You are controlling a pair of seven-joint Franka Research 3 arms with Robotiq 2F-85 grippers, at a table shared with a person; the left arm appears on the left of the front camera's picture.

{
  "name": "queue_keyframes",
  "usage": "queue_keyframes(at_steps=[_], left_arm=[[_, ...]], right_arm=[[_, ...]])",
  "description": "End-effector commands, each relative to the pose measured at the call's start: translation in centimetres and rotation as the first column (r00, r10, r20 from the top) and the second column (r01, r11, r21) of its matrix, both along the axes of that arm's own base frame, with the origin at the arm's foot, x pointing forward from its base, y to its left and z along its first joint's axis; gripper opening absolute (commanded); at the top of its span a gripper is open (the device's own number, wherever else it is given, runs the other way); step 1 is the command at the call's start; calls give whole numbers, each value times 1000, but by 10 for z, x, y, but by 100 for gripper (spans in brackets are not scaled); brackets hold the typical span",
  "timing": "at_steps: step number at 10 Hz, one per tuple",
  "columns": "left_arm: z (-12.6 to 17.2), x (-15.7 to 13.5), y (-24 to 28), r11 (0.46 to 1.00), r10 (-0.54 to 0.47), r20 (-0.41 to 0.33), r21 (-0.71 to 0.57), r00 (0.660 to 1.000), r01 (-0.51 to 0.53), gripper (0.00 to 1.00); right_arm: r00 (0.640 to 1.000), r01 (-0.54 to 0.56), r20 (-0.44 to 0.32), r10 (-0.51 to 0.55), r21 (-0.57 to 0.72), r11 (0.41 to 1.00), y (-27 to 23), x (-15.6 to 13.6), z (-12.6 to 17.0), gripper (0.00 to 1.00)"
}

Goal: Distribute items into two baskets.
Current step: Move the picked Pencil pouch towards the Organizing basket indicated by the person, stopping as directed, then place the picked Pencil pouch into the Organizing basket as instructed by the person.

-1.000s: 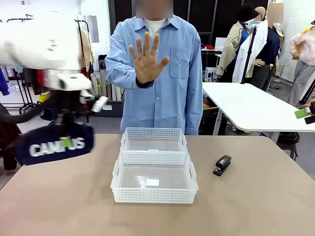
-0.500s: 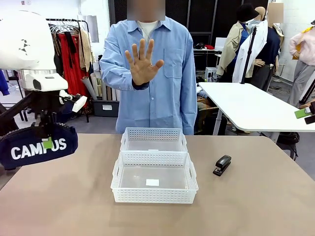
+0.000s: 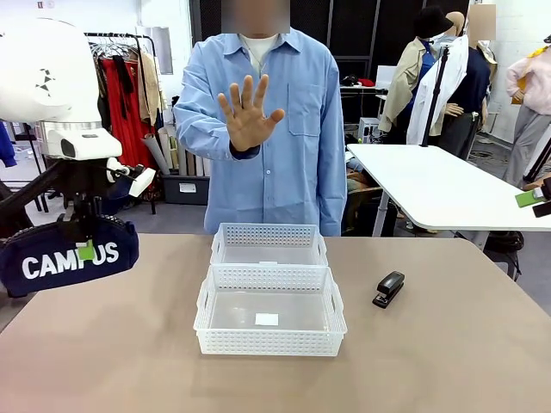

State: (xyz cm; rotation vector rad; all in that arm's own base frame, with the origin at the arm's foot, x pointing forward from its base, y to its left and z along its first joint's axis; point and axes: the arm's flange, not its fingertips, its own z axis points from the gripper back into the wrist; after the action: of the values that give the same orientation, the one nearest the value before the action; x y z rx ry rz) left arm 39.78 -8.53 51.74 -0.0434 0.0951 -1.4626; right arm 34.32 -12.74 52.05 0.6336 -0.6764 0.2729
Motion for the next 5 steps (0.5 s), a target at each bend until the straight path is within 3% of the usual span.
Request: queue_keyframes(at_steps=[1, 5], left_arm=[[3, 2, 1, 1000, 16, 3, 6, 1000, -16, 0], [3, 2, 1, 1000, 16, 3, 6, 1000, -16, 0]], right_arm=[[1000, -9, 24, 8, 29, 1000, 0, 3, 1, 100], [1000, -9, 24, 8, 29, 1000, 0, 3, 1, 100]])
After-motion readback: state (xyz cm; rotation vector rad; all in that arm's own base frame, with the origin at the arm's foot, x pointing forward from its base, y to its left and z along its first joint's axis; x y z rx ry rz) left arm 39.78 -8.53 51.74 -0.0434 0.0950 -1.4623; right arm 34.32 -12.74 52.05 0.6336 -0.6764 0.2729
